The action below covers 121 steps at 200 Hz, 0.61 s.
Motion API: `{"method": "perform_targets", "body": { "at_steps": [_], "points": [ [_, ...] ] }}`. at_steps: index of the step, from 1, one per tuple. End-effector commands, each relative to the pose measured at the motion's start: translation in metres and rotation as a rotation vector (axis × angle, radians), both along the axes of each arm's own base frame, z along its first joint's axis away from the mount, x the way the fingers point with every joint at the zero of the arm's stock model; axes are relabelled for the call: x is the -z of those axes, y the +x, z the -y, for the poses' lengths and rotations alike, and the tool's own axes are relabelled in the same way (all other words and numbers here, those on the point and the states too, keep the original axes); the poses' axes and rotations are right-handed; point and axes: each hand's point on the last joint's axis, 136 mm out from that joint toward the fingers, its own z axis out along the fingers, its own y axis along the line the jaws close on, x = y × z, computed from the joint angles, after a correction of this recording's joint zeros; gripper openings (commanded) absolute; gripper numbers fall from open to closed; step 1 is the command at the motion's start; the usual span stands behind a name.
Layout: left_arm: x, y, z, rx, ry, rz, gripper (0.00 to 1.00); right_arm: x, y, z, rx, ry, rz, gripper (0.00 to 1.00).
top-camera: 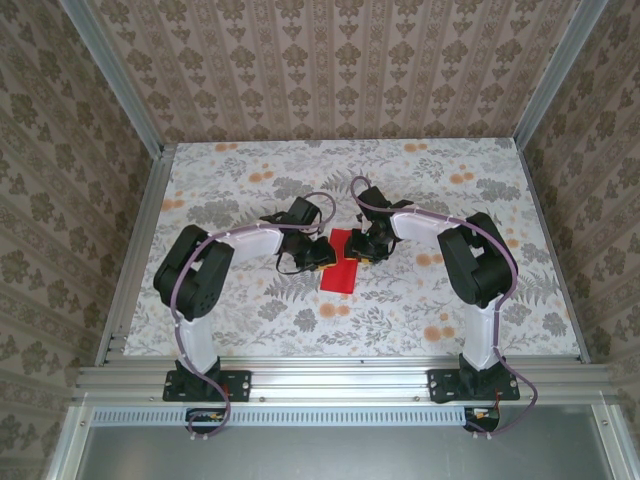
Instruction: Fold a paper plane with a square sheet of paper (pick it up from the middle)
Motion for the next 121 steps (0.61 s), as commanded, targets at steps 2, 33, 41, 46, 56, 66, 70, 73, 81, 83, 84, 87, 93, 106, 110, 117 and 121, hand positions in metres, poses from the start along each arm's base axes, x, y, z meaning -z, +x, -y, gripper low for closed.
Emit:
{"method": "perform_targets", "body": {
  "at_steps": [2,33,41,46,56,66,70,73,81,83,84,87,93,106,110,117,121],
  "points": [
    [-0.001,0.003,0.01,0.021,-0.014,0.007,0.19,0.059,-0.037,0.041,0.03,-0.199,-0.165,0.38],
    [0.0,0.008,0.011,0.012,-0.004,0.012,0.18,0.059,-0.037,0.041,0.03,-0.2,-0.166,0.38],
    [0.002,0.009,0.011,0.01,0.003,0.01,0.18,0.059,-0.037,0.041,0.03,-0.198,-0.166,0.38],
    [0.003,0.009,0.01,0.01,0.005,0.01,0.18,0.059,-0.038,0.041,0.029,-0.2,-0.168,0.38],
    [0.005,0.008,0.01,0.01,0.013,0.006,0.18,0.06,-0.038,0.041,0.027,-0.2,-0.168,0.38],
    [0.007,0.008,0.009,0.009,0.019,0.003,0.18,0.06,-0.038,0.041,0.028,-0.201,-0.168,0.38],
    [0.008,0.008,0.008,0.009,0.021,0.0,0.18,0.059,-0.037,0.041,0.028,-0.2,-0.166,0.38],
    [0.009,0.008,0.008,0.009,0.024,-0.001,0.18,0.06,-0.038,0.041,0.028,-0.2,-0.167,0.38],
    [0.012,0.007,0.007,0.008,0.032,-0.008,0.18,0.06,-0.038,0.041,0.028,-0.202,-0.17,0.38],
    [0.012,0.006,0.006,0.009,0.034,-0.009,0.18,0.06,-0.038,0.041,0.027,-0.202,-0.169,0.38],
    [0.013,0.006,0.006,0.009,0.035,-0.01,0.18,0.06,-0.039,0.041,0.028,-0.202,-0.17,0.38],
    [0.014,0.006,0.006,0.008,0.039,-0.011,0.18,0.06,-0.039,0.041,0.029,-0.202,-0.171,0.38],
    [0.015,0.004,0.005,0.011,0.044,-0.015,0.18,0.06,-0.038,0.041,0.029,-0.201,-0.169,0.38],
    [0.02,0.002,0.002,0.012,0.059,-0.023,0.18,0.06,-0.038,0.041,0.028,-0.2,-0.167,0.38],
    [0.021,0.001,0.001,0.012,0.063,-0.026,0.18,0.06,-0.038,0.041,0.028,-0.201,-0.168,0.38],
    [0.024,-0.001,0.0,0.014,0.071,-0.032,0.18,0.059,-0.038,0.041,0.029,-0.198,-0.167,0.38],
    [0.025,-0.002,-0.001,0.015,0.076,-0.034,0.18,0.059,-0.038,0.041,0.029,-0.198,-0.167,0.38]
  ]
}}
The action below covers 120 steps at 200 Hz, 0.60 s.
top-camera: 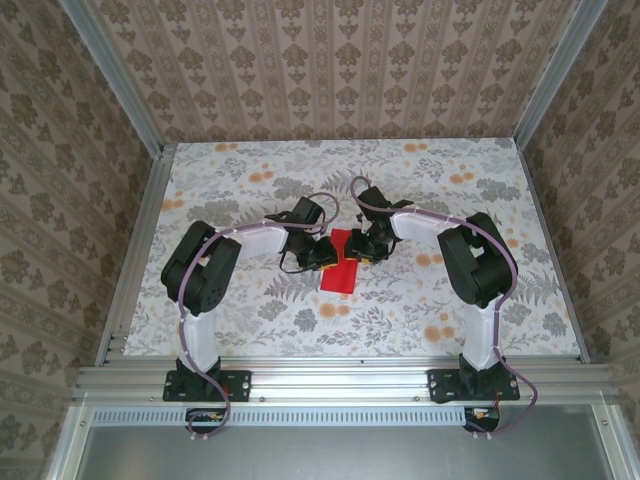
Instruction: Fold a paper plane with a square sheet of paper (pick it up from the middle)
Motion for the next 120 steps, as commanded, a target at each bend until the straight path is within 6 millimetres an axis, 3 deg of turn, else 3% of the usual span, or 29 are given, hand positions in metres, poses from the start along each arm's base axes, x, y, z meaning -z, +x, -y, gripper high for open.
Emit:
{"method": "perform_targets", "body": {
  "at_steps": [1,43,75,120],
  "points": [
    [0.013,-0.006,-0.006,0.013,0.057,-0.022,0.17,0.059,-0.038,0.041,0.029,-0.198,-0.166,0.38],
    [0.025,-0.015,-0.017,0.009,0.105,-0.046,0.16,0.046,-0.033,0.034,0.029,-0.162,-0.145,0.39],
    [0.032,-0.019,-0.022,0.014,0.136,-0.059,0.15,0.006,-0.018,0.023,0.032,-0.096,-0.068,0.47],
    [0.036,-0.02,-0.025,0.021,0.16,-0.067,0.14,-0.051,-0.004,0.03,0.093,-0.055,0.068,0.52]
  ]
}}
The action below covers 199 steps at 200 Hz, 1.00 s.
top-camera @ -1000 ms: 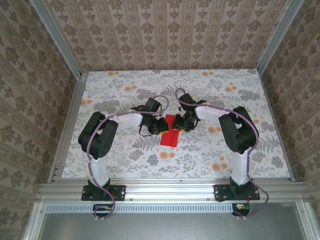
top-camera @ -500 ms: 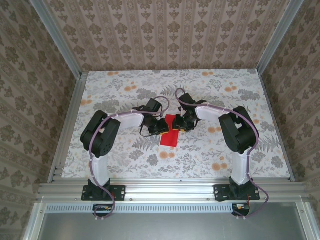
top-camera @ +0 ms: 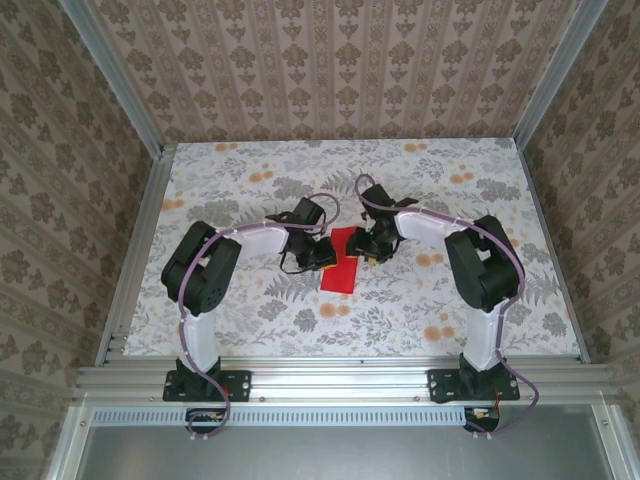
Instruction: Fold a paper plane with a square sheet of paper (pick it up from the middle)
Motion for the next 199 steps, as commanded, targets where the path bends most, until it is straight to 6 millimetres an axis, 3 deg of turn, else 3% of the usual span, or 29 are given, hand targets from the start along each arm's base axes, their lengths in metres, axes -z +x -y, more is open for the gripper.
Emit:
{"method": "perform_targets", "body": {
  "at_steps": [1,42,99,152,199],
  "points": [
    [0.033,-0.02,-0.022,0.019,0.134,-0.076,0.14,-0.03,-0.002,0.017,0.058,-0.03,0.05,0.52],
    [0.035,-0.02,-0.021,0.023,0.136,-0.08,0.14,-0.058,0.002,-0.015,0.014,0.173,0.145,0.33],
    [0.038,-0.022,-0.021,0.027,0.145,-0.088,0.13,-0.03,-0.008,-0.045,-0.076,0.194,0.062,0.21],
    [0.041,-0.023,-0.025,0.029,0.171,-0.093,0.13,0.003,-0.013,-0.031,-0.056,0.122,0.01,0.21],
    [0.049,-0.027,-0.03,0.025,0.195,-0.116,0.13,0.018,-0.018,-0.008,-0.016,0.105,-0.008,0.2]
  ]
}}
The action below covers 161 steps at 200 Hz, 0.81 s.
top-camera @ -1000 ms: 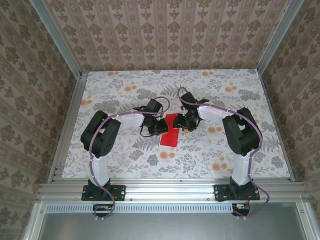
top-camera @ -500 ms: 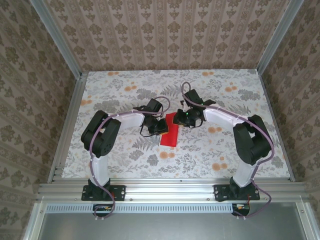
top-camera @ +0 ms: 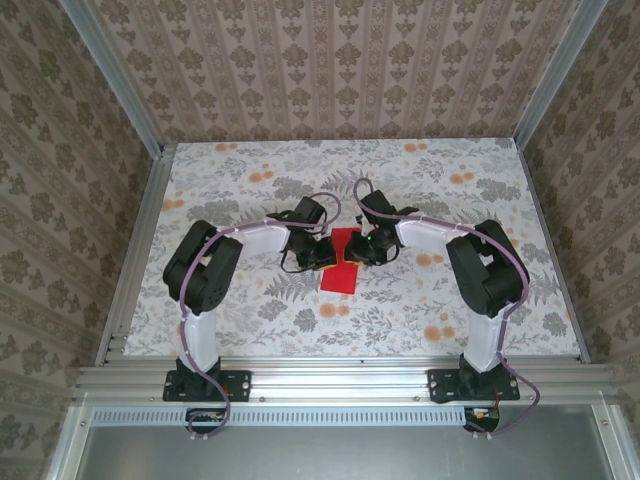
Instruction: Fold a paper plane with a square sheet of paper (pick it up from the middle)
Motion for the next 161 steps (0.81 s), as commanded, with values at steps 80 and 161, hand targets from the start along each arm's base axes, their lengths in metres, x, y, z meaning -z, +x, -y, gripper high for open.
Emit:
{"method": "perform_targets", "body": {
  "at_steps": [80,161],
  "points": [
    [0.05,-0.029,-0.03,0.014,0.179,-0.114,0.12,-0.007,-0.001,0.013,0.013,0.007,0.025,0.2],
    [0.052,-0.03,-0.029,0.009,0.188,-0.115,0.12,-0.001,-0.034,-0.009,-0.008,0.124,-0.035,0.2]
  ]
}}
